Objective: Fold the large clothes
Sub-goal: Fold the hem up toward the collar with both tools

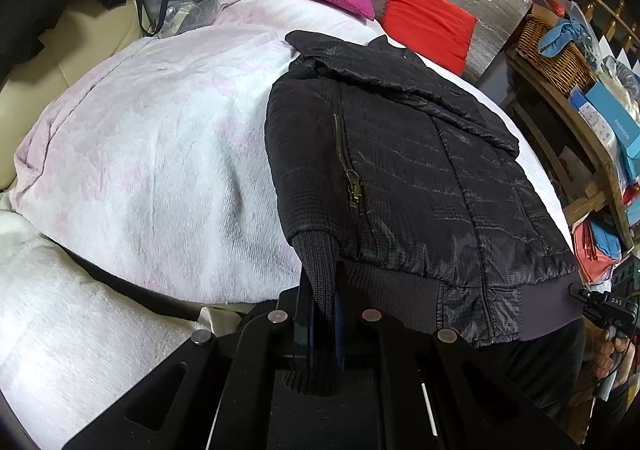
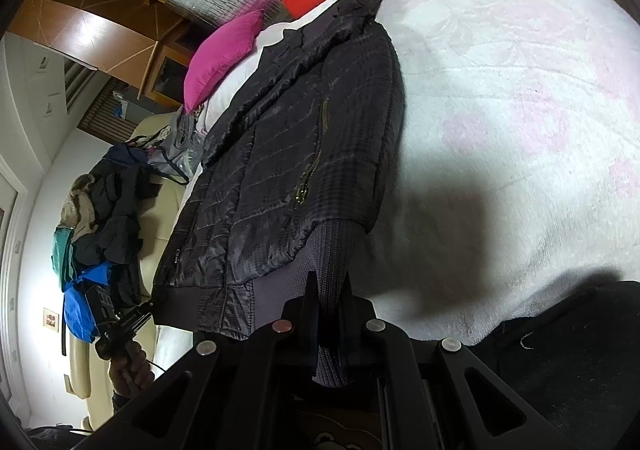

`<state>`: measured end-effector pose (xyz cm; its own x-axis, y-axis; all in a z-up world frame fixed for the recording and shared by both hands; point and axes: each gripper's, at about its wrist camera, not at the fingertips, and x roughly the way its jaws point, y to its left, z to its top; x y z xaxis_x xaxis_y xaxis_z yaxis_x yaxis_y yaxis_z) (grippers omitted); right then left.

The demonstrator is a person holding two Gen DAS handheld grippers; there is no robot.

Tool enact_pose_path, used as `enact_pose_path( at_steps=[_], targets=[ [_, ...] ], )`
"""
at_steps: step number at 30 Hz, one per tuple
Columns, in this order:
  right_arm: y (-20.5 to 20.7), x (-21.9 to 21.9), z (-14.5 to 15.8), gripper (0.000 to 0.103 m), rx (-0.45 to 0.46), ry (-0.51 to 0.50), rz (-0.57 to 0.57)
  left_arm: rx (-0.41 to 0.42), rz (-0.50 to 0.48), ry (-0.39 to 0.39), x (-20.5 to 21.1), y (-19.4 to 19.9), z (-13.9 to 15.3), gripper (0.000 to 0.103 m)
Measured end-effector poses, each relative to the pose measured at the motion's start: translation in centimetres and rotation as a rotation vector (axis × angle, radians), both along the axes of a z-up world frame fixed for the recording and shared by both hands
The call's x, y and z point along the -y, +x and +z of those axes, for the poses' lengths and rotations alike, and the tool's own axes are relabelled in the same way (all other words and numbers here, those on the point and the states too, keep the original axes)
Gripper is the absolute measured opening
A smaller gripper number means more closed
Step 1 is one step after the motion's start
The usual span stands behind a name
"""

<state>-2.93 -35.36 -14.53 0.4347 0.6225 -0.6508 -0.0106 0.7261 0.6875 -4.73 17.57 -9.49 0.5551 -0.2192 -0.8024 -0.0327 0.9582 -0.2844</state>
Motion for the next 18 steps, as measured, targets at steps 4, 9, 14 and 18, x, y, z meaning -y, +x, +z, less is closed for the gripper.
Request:
enact_pose_path(
  at_steps=[4,9,14,18],
  targets=[
    [0.1,0.4,0.2,0.008,0.01,0.021,-0.001,0.009,-0.006,0.008,0.1,0.1,0.5,0.008],
    [0.4,0.9,0.9,0.008,0.028,0.057,-0.011,0.028,-0.011,0.005,0.1,0.2,1.7,0.008],
    [1.0,0.9,2.2,0.008,0.059,0.087,-0.012,0.058,-0.02,-0.004,0.1,0.9,3.1,0.008],
    [1.7,1.1,3.5,0.008,0.094,0.103,-0.015,0.091,-0.032,0.0,0.4,1.7,4.6,0.008]
  ],
)
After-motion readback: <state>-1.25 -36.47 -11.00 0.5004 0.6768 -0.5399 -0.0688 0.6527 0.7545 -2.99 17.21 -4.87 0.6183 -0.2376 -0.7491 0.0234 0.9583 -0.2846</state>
